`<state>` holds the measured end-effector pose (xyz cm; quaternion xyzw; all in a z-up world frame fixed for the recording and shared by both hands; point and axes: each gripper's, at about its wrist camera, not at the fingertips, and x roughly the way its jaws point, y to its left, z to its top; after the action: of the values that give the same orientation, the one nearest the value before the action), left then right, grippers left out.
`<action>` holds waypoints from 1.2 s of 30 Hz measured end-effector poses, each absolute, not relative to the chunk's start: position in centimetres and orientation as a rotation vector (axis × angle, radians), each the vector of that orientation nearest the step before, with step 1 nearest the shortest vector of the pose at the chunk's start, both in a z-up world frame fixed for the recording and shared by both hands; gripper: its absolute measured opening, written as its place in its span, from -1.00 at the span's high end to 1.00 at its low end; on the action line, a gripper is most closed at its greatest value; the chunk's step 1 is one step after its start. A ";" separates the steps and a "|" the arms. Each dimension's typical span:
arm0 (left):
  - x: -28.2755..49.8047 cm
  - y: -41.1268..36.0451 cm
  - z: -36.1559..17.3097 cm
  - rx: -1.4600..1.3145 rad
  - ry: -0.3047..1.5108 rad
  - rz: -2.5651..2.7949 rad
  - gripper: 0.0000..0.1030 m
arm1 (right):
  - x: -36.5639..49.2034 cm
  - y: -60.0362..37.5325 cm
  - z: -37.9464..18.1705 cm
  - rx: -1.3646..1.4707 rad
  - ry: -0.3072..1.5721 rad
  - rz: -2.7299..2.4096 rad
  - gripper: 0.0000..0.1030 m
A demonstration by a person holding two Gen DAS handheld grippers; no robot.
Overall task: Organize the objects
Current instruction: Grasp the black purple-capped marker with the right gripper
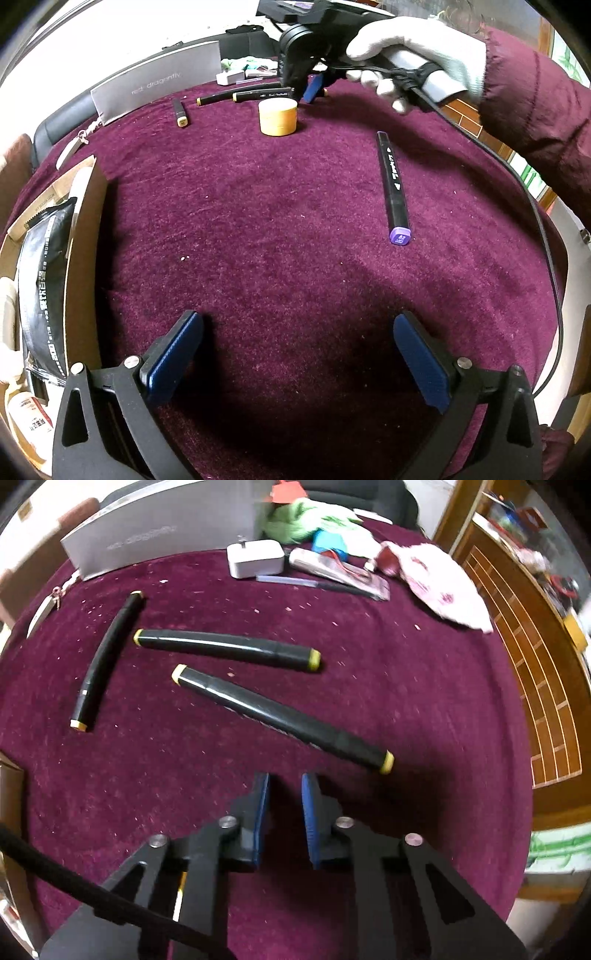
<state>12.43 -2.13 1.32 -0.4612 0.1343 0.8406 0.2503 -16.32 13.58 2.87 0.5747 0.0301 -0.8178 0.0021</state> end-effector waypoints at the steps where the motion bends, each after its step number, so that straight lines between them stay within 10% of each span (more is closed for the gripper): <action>1: 12.4 -2.2 1.3 -1.256 0.373 2.289 -0.96 | -15.8 13.8 2.9 1.814 0.077 -2.550 0.71; 9: 12.5 -2.1 1.3 -1.262 0.393 2.283 -0.97 | -6.3 17.5 5.0 1.768 -0.021 -2.538 0.45; 13: 12.6 -2.0 1.3 -1.269 0.394 2.286 -0.97 | -0.8 20.9 6.5 1.620 -0.308 -2.586 -0.02; 19: 12.7 -1.9 1.3 -1.287 0.395 2.276 -0.97 | 2.7 19.7 3.8 1.561 -0.453 -2.565 -0.03; 27: 10.7 -3.7 4.7 -1.260 0.245 2.381 -0.96 | 3.0 12.8 2.2 1.533 -0.098 -2.683 -0.02; 32: 6.8 -3.3 7.0 -1.191 0.215 2.500 -0.95 | 3.2 12.3 2.0 1.502 0.049 -2.753 0.53; 36: 3.5 -1.5 6.6 -1.164 0.246 2.509 -0.95 | 3.5 14.3 2.1 1.514 0.006 -2.759 0.55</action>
<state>3.45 -1.47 6.63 -0.4124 0.0872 0.8885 0.1813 3.53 14.34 2.11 0.4811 0.0020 -0.8767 -0.0025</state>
